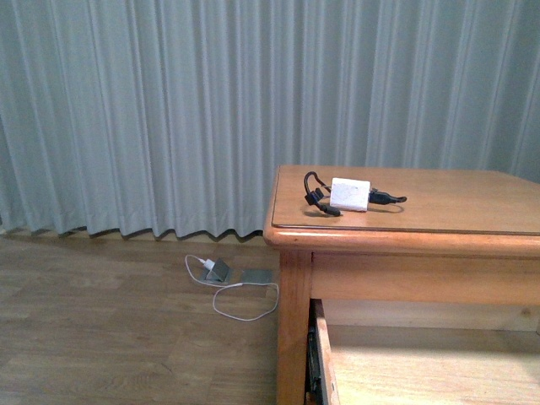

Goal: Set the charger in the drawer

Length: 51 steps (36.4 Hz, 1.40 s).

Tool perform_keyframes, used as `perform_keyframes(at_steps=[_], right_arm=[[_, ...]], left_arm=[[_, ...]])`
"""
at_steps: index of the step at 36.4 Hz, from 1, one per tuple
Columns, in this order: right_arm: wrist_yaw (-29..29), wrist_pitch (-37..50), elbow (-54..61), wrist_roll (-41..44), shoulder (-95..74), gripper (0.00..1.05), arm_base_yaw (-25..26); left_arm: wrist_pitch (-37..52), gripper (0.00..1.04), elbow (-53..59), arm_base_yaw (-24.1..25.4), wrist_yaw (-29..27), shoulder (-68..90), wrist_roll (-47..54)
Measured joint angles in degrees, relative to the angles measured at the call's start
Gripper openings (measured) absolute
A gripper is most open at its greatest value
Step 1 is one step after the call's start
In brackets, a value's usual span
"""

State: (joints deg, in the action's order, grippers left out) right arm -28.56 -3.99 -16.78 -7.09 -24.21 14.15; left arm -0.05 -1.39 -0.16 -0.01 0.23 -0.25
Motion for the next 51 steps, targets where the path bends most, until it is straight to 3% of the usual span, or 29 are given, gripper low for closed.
perform_keyframes(at_steps=[2,7,9,13,14,24,27,34,37,39,43,51], right_arm=[[11.4,8.2,3.8,3.0,3.1,0.80,-3.3],[22.1,12.1,7.0,5.7,6.7,0.59,-6.9],[27.6,12.1,8.5,6.1,7.8,0.46,-11.3],[28.2,12.0,10.6,6.7,9.8,0.23,-13.8],[28.5,12.0,10.9,6.9,10.2,0.22,-13.9],[28.5,11.9,11.0,6.9,10.5,0.85,-13.9],[28.5,11.9,11.0,6.9,10.5,0.98,-13.9],[28.5,11.9,11.0,6.9,10.5,0.96,-13.9],[28.5,11.9,11.0,6.9,10.5,0.96,-13.9],[28.5,11.9,11.0,6.9,10.5,0.96,-13.9],[28.5,11.9,11.0,6.9,10.5,0.96,-13.9],[28.5,11.9,11.0,6.9,10.5,0.96,-13.9]], left_arm=[[0.0,0.98,0.0,0.0,0.0,0.0,0.0],[0.0,0.98,0.0,0.0,0.0,0.0,0.0],[0.0,0.98,0.0,0.0,0.0,0.0,0.0],[0.0,0.98,0.0,0.0,0.0,0.0,0.0],[0.0,0.98,0.0,0.0,0.0,0.0,0.0],[0.0,0.98,0.0,0.0,0.0,0.0,0.0],[0.0,0.98,0.0,0.0,0.0,0.0,0.0],[0.0,0.98,0.0,0.0,-0.1,0.0,0.0],[3.0,0.98,-0.1,-6.0,-16.9,4.4,-5.0],[6.8,0.98,-0.6,-9.0,-23.6,10.5,-7.0],[15.4,0.98,-5.0,-8.2,-18.5,24.1,-7.4],[24.0,0.98,-16.3,-8.0,-7.4,44.7,-3.0]])
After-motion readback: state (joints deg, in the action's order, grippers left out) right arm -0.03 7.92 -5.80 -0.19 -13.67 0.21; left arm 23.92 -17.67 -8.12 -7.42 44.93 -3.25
